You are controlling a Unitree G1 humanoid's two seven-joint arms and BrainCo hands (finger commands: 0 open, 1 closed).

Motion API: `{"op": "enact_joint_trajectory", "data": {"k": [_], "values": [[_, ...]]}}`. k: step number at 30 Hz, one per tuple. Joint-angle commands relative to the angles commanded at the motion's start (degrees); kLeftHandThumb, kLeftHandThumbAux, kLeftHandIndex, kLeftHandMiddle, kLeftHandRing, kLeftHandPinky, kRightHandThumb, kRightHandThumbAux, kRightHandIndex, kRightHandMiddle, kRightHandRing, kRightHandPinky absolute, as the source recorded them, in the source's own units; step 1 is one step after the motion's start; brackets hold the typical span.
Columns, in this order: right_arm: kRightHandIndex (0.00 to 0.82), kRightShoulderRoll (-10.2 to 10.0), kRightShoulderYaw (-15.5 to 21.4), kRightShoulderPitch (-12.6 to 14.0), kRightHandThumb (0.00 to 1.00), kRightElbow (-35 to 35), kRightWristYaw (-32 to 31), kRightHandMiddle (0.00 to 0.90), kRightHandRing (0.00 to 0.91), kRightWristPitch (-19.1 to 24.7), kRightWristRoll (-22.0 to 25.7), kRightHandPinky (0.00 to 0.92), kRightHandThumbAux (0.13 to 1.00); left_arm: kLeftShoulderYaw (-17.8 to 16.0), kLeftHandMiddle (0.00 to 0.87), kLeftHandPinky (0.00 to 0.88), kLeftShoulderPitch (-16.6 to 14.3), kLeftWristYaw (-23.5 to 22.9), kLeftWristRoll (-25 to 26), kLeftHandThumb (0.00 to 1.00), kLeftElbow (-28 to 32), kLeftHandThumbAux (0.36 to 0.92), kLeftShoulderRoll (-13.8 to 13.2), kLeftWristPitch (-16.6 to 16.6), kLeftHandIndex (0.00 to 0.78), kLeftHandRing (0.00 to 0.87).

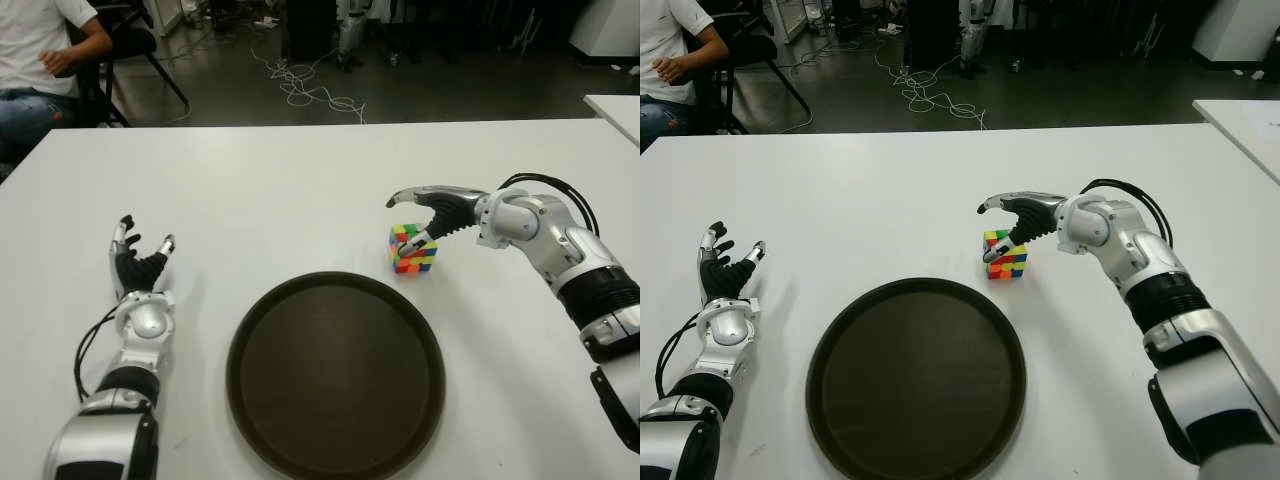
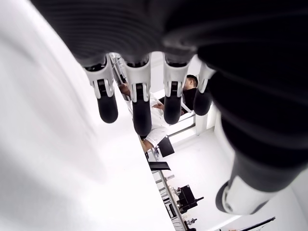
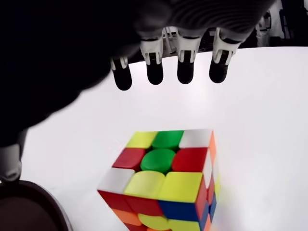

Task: Pick up the Rubik's Cube and put it in the plate

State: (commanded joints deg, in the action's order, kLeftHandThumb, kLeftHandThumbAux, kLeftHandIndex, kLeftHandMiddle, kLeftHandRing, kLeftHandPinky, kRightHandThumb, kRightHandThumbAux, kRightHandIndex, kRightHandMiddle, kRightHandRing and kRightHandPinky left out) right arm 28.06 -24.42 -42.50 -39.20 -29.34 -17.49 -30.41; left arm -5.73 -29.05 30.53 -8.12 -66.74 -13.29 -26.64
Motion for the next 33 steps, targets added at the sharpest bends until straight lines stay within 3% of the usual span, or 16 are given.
{"op": "enact_joint_trajectory", "data": {"k": [13,18,33], "values": [[0.000,-0.03,0.10,0.99,0.000,-1.94,2.61,0.000,0.000,0.11,-0.10,0.033,0.476,-0.06,0.138,0.123,-0.17,-0.07,0.06,0.379,-0.18,0.727,-0.11,0.38,0.093,0.136],[0.000,0.01,0.66,1.43,0.000,-2.24,2.35,0.000,0.000,0.14,0.78,0.014,0.526,-0.02,0.150,0.172,-0.14,-0.54,0.14,0.402,0.05,0.731,-0.13,0.50,0.100,0.159],[0.000,0.83,2.28,3.64,0.000,-0.66,3.80,0.000,0.000,1.57,1.65,0.000,0.498,-0.12,0.135,0.140,0.02,-1.09,0.31,0.378,0.20,0.733,-0.31,0.52,0.090,0.139]]}}
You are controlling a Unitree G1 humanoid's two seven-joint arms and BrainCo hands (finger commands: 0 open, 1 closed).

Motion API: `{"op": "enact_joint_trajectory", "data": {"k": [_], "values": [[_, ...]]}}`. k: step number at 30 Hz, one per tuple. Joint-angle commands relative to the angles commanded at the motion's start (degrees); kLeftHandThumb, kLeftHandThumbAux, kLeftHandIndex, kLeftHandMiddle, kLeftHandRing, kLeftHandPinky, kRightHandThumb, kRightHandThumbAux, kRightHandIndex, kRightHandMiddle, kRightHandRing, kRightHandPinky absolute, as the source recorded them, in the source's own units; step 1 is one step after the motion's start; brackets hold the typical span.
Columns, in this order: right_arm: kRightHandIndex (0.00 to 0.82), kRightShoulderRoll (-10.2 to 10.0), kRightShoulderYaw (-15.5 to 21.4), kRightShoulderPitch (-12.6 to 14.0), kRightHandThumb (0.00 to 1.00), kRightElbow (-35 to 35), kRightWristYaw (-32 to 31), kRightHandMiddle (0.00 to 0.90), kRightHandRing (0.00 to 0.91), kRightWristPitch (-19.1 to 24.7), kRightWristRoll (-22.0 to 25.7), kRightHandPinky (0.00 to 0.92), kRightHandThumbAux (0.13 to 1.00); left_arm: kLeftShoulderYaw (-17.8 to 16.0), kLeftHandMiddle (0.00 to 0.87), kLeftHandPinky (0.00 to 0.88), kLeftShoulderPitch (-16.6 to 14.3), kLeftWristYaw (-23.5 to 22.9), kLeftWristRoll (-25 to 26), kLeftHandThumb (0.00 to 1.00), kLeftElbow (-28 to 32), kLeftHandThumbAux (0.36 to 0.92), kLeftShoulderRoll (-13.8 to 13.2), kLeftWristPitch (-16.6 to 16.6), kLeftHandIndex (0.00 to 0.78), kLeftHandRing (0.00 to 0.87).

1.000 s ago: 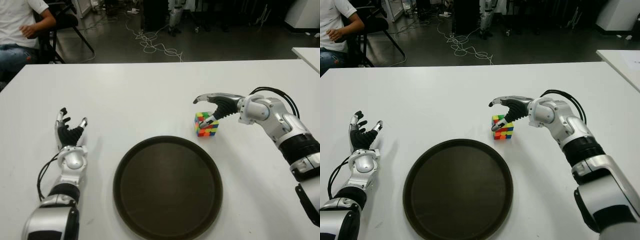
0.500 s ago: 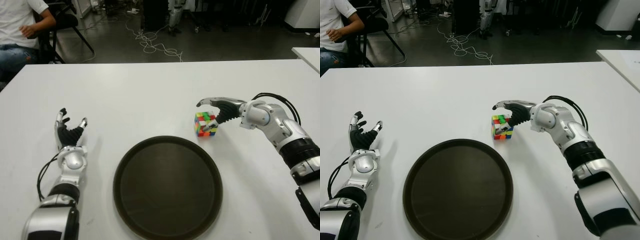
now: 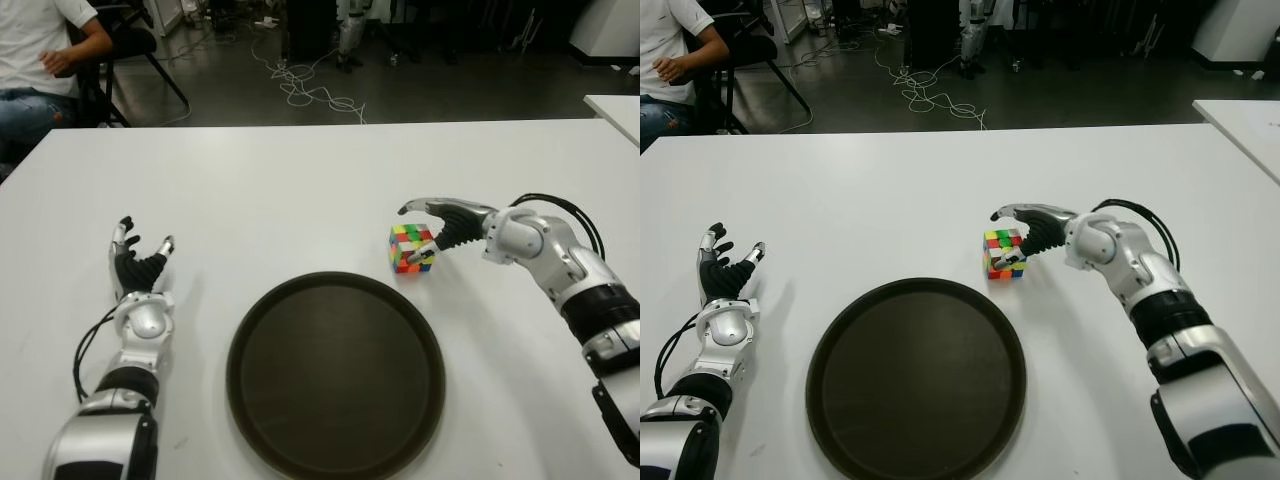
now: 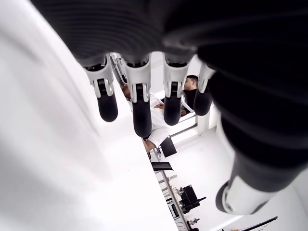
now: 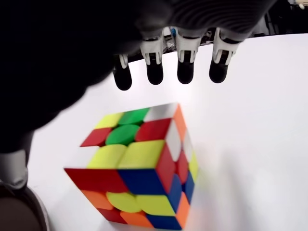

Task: Pick up the Rubik's Cube and put it in the plate

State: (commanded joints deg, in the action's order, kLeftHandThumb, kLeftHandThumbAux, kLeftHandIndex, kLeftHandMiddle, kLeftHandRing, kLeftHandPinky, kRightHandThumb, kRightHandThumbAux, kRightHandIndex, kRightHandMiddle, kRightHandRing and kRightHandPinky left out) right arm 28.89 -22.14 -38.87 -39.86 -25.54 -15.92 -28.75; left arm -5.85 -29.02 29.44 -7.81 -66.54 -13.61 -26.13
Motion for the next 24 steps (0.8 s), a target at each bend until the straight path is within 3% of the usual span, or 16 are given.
{"op": "enact_joint_trajectory", "data": {"k": [15,24], "values": [[0.000,2.02,0.60,2.11,0.000,5.25,-2.10,0.000,0.000,4.81,-0.56,0.031,0.562,-0.22,0.141,0.131,0.02,-0.23,0.22,0.399,0.30,0.726,0.09,0.41,0.089,0.141],[0.000,2.52,1.05,2.97,0.000,6.28,-2.12,0.000,0.000,5.89,0.12,0.070,0.604,-0.04,0.134,0.169,0.24,-0.55,0.03,0.382,0.24,0.716,-0.13,-0.41,0.091,0.146]]}}
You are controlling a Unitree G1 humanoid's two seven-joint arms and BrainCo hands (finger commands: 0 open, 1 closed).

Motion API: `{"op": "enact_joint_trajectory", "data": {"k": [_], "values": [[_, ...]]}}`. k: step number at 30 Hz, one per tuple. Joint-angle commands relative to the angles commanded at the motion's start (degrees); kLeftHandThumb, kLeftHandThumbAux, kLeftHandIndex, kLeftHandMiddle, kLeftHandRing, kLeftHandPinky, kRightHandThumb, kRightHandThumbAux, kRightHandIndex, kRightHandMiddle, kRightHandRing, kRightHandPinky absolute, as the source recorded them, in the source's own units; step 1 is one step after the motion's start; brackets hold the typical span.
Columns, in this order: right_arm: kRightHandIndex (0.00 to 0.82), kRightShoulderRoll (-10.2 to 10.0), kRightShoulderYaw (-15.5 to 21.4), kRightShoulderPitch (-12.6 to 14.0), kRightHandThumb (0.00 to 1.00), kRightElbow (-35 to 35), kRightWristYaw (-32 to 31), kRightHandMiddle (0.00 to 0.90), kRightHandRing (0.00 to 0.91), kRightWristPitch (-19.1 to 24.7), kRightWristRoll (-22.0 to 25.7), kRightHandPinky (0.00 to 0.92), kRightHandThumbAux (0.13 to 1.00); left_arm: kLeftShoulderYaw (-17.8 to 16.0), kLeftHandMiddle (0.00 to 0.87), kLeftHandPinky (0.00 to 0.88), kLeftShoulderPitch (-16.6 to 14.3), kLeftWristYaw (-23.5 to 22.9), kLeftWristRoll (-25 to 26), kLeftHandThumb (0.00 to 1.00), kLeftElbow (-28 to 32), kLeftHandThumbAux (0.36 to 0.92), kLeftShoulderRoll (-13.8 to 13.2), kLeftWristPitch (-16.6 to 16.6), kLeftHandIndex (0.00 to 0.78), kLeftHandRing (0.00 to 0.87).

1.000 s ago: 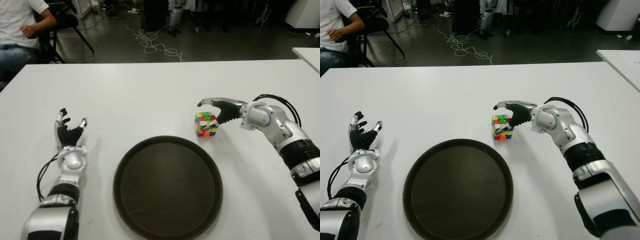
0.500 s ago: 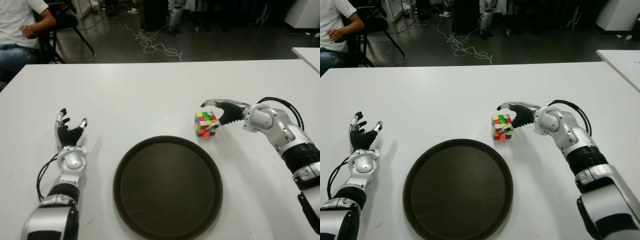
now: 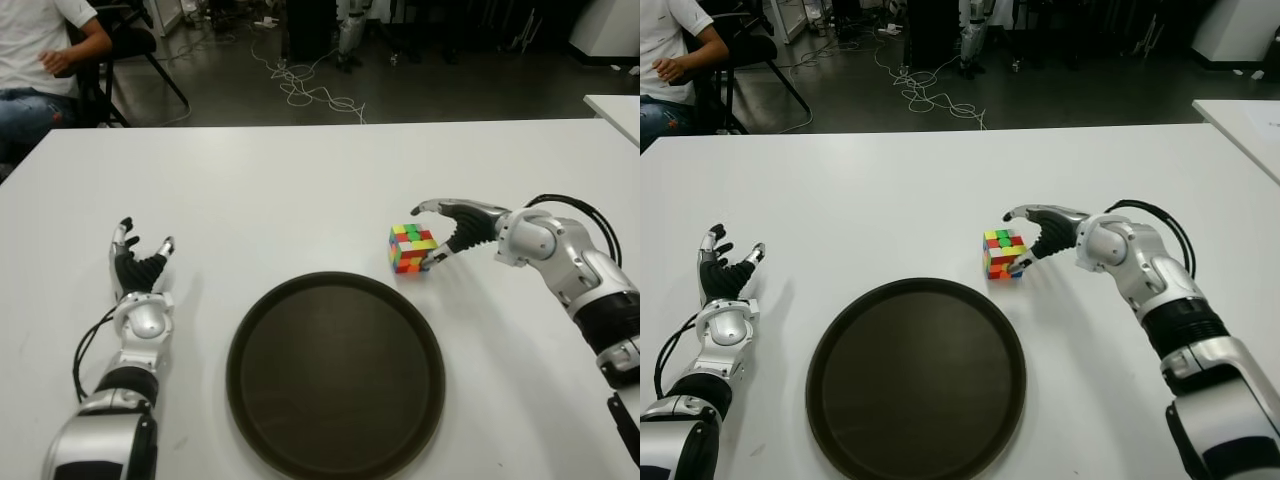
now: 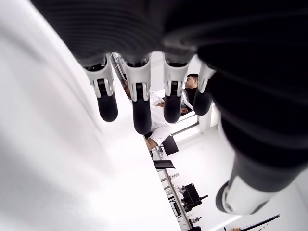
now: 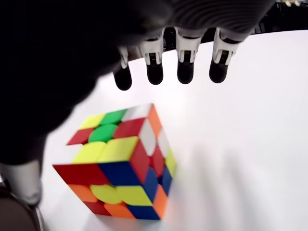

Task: Pick up the Rubik's Cube and put it in the plate

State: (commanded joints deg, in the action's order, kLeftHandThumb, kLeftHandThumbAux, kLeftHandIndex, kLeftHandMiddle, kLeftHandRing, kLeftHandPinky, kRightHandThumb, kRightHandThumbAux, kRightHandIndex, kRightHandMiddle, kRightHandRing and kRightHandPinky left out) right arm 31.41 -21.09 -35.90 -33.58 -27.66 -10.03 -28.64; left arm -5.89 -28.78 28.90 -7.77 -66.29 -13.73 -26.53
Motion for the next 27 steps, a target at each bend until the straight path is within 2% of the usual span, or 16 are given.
{"op": "enact_joint_trajectory", "data": {"k": [7,17,21,23,27], "values": [[0.000,-0.08,0.52,0.14,0.000,-0.35,-0.15,0.000,0.000,-0.50,0.85,0.094,0.619,0.10,0.142,0.158,0.07,0.85,-0.32,0.402,-0.06,0.715,0.06,-1.01,0.095,0.148],[0.000,0.00,0.57,0.33,0.000,-0.09,-0.17,0.000,0.000,0.10,0.30,0.059,0.615,-0.26,0.149,0.180,-0.20,0.58,0.10,0.392,-0.42,0.709,0.12,-0.32,0.093,0.162],[0.000,0.11,0.31,0.15,0.000,-0.11,-0.75,0.000,0.005,0.49,-0.02,0.171,0.616,0.06,0.153,0.214,-0.31,0.88,-0.39,0.410,-0.52,0.707,-0.07,0.20,0.096,0.172],[0.000,0.09,0.32,0.13,0.000,-0.06,-0.89,0.000,0.023,0.71,-0.06,0.256,0.619,0.22,0.158,0.224,-0.30,0.98,-0.60,0.429,-0.48,0.705,-0.11,0.27,0.099,0.179],[0.000,0.06,0.59,0.09,0.000,-0.20,-0.88,0.000,0.027,0.44,0.28,0.253,0.623,0.26,0.160,0.195,-0.25,1.03,-0.65,0.443,-0.28,0.709,0.03,-0.06,0.106,0.178]]}}
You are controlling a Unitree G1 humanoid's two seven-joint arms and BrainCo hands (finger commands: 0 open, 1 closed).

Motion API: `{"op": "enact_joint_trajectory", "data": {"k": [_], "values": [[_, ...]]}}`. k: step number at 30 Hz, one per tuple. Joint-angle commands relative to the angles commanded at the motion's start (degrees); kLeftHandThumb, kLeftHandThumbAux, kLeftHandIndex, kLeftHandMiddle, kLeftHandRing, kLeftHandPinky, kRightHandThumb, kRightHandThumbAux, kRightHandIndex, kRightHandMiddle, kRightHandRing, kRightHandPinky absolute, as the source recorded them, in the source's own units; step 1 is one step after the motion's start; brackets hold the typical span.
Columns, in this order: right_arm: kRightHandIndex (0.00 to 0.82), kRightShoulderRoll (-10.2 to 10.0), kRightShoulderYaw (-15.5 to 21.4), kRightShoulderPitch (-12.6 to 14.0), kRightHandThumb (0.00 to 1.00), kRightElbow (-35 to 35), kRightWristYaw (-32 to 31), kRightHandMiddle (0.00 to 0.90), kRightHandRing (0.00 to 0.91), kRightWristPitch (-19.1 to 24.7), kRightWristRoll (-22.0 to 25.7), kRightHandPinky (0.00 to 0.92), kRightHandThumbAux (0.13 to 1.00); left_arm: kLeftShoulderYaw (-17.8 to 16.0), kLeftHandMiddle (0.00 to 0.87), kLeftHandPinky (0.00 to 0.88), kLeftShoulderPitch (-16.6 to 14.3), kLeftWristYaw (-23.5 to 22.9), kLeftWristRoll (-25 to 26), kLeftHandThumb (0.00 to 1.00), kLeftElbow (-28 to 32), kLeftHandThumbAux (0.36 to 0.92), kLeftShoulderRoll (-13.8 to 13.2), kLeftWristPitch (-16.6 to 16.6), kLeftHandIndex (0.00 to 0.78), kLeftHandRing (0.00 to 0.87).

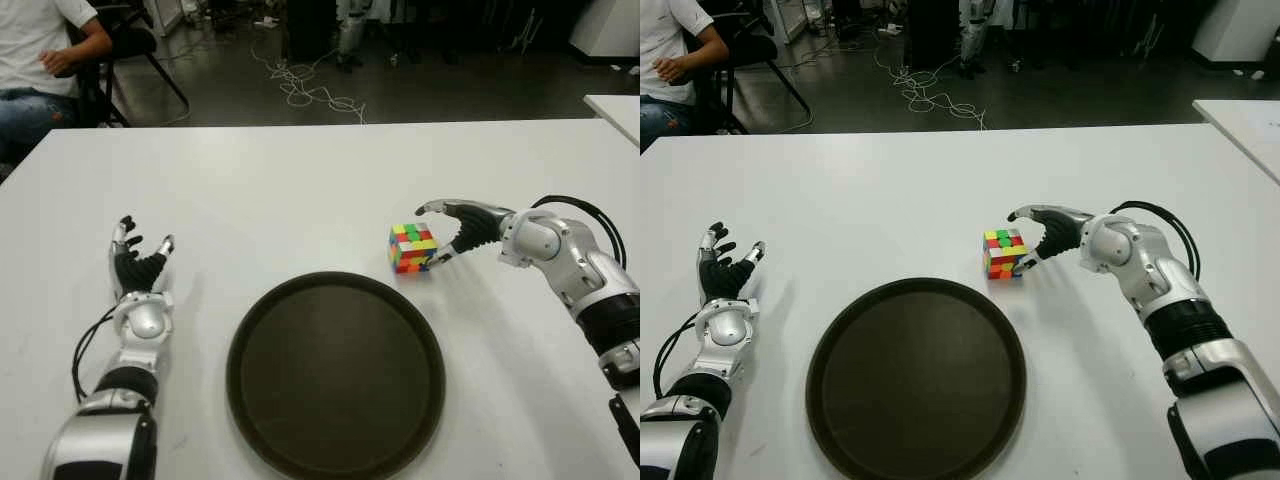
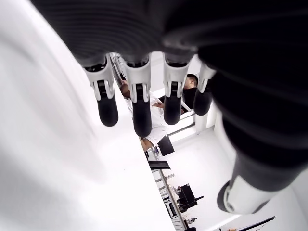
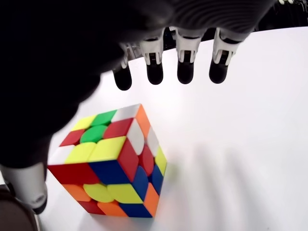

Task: Pick up the Rubik's Cube and put it in the plate

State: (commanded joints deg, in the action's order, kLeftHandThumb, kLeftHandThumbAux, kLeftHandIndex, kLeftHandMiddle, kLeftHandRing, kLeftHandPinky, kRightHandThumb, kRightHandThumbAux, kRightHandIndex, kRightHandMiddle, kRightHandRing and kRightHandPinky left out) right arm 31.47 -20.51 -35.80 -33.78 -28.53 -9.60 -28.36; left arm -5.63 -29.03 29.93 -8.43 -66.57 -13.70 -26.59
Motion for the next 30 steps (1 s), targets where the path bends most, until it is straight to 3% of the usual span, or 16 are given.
{"op": "enact_joint_trajectory", "data": {"k": [5,13,23,30], "values": [[0.000,0.12,0.07,-0.12,0.000,-0.15,-0.15,0.000,0.043,-0.61,0.23,0.293,0.615,-0.19,0.139,0.123,0.09,-0.19,0.22,0.403,0.14,0.725,0.16,-0.56,0.092,0.142],[0.000,0.01,-0.30,-0.64,0.000,-0.91,0.19,0.000,0.086,-0.90,-0.51,0.371,0.596,-0.57,0.135,0.155,-0.08,-0.45,0.73,0.411,0.05,0.722,0.38,-0.22,0.090,0.142],[0.000,-0.21,-0.52,-1.53,0.000,-2.31,0.90,0.000,0.051,-2.01,-1.04,0.335,0.616,-0.84,0.160,0.219,-0.32,-0.48,1.10,0.465,-0.05,0.720,0.52,0.30,0.104,0.176],[0.000,-0.72,-0.79,-2.25,0.000,-2.57,0.92,0.000,0.084,-1.79,-1.33,0.304,0.582,-0.50,0.154,0.186,-0.18,-0.10,0.63,0.448,0.10,0.726,0.48,0.12,0.101,0.166]]}}
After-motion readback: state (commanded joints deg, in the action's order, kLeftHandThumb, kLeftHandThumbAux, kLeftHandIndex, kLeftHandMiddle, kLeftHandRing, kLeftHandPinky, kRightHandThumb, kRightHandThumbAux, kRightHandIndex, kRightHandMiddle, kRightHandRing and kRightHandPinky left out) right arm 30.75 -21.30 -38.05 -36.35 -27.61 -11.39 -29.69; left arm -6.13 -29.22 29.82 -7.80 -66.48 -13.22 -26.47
